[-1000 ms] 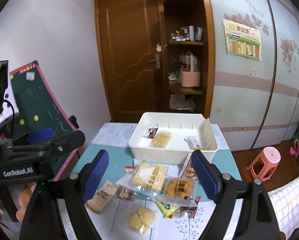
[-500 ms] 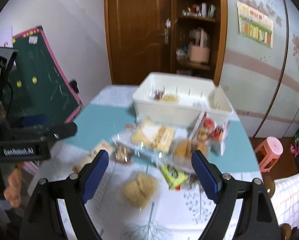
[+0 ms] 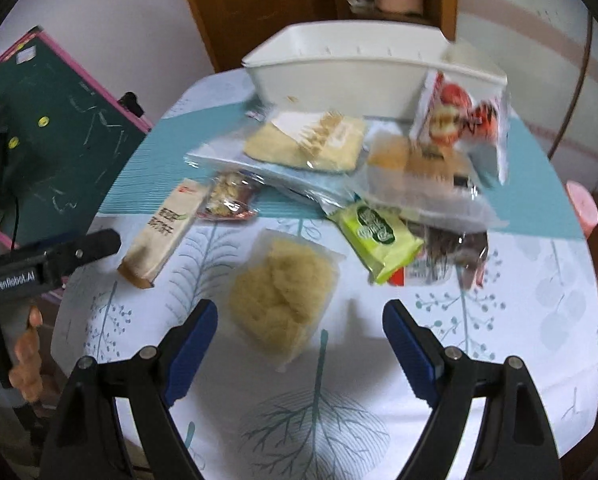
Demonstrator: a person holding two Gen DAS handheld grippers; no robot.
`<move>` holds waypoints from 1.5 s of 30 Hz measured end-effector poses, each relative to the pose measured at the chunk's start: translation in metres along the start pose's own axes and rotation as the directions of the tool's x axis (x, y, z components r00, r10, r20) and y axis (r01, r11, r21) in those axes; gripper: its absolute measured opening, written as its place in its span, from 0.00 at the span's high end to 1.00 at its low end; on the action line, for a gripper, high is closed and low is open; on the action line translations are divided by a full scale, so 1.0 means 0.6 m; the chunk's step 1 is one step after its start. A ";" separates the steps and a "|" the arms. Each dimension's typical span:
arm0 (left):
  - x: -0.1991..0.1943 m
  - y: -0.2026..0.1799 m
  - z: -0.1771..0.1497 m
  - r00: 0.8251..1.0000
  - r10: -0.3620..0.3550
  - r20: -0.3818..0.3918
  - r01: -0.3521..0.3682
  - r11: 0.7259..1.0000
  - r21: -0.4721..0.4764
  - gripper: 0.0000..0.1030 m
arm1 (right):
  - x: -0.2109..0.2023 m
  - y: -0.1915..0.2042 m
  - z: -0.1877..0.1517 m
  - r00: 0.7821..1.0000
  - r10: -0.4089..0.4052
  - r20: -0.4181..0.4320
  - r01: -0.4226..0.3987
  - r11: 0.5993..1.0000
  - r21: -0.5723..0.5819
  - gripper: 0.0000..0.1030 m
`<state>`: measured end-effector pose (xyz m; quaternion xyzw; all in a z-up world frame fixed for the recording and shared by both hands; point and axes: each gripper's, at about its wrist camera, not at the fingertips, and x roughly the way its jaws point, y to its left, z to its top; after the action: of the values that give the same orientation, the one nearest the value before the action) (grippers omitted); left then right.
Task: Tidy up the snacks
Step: 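Grasp the beige soda-cracker pack with the left tool while the right tool grasps a bread bag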
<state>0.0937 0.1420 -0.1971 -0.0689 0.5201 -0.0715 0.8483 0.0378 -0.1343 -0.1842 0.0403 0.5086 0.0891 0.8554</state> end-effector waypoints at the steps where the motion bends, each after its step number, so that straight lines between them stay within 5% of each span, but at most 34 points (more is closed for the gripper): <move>1: 0.008 0.002 0.000 1.000 -0.004 -0.012 0.004 1.000 -0.004 0.01 | 0.004 -0.002 0.001 1.000 0.003 -0.010 -0.002 1.000 0.008 0.17; 11: 0.056 -0.009 0.009 0.997 -0.015 -0.075 0.016 1.000 0.021 0.01 | 0.044 0.010 0.013 0.996 0.060 -0.071 -0.055 0.996 0.072 0.17; 20: 0.090 -0.036 0.023 0.994 0.017 -0.109 -0.009 0.997 0.072 0.09 | 0.082 0.038 0.025 0.993 0.028 -0.118 -0.026 0.999 0.023 0.17; 27: 0.088 -0.060 0.019 0.992 0.110 -0.066 -0.097 0.981 0.167 0.41 | 0.099 0.068 0.026 0.991 -0.064 -0.118 0.052 0.994 -0.097 0.16; 30: 0.085 -0.066 0.017 0.991 0.112 -0.069 -0.098 0.980 0.170 0.46 | 0.112 0.087 0.020 0.987 -0.114 -0.115 0.094 0.981 -0.172 0.16; 33: 0.079 -0.065 0.013 0.992 0.101 -0.070 -0.089 0.984 0.157 0.47 | 0.114 0.093 0.015 0.987 -0.125 -0.100 0.105 0.978 -0.182 0.20; 38: 0.070 -0.056 0.007 0.996 0.043 -0.078 -0.036 0.995 0.096 0.48 | 0.103 0.084 0.012 0.990 -0.122 -0.074 0.109 0.980 -0.168 0.43; 45: 0.035 -0.055 -0.003 0.999 0.021 -0.029 -0.019 0.998 0.066 0.48 | 0.088 0.071 0.005 0.993 -0.089 -0.080 0.076 0.984 -0.160 0.45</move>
<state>0.0997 0.1052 -0.2101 -0.0346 0.5305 -0.0809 0.8431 0.0602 -0.0820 -0.2215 -0.0521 0.5379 0.0949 0.8360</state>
